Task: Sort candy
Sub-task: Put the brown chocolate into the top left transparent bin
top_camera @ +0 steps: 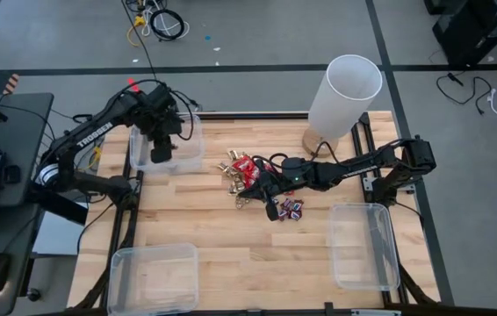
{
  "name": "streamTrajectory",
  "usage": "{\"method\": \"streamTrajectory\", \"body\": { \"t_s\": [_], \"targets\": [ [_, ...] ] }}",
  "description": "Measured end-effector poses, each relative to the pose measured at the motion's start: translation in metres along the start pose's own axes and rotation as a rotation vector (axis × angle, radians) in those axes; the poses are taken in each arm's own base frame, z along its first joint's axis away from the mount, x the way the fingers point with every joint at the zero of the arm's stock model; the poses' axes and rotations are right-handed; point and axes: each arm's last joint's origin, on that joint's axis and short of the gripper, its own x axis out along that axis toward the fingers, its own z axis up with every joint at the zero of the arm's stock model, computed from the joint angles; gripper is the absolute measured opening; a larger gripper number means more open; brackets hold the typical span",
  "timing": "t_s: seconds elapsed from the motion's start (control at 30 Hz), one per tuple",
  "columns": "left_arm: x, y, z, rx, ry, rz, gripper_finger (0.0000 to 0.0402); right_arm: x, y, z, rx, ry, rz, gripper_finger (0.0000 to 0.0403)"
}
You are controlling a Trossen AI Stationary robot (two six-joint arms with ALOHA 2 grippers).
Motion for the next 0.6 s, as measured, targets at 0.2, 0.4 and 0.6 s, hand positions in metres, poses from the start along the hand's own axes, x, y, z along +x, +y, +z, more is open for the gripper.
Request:
{"method": "streamTrajectory", "body": {
  "t_s": [0.2, 0.4, 0.6],
  "targets": [
    [0.0004, -0.0008, -0.0004, -0.001, -0.001, -0.026, 0.0000, 0.0000, 0.0000, 0.0000, -0.002, 0.000, 0.000, 0.0000],
    [0.0004, -0.0009, -0.0006, 0.006, 0.001, -0.026, 0.0000, 0.0000, 0.0000, 0.0000, -0.003, 0.000, 0.000, 0.0000],
    [0.0004, -0.0004, -0.0009, 0.015, 0.013, -0.007, 0.0000, 0.0000, 0.0000, 0.0000, -0.003, 0.000, 0.000, 0.0000]
  ]
}}
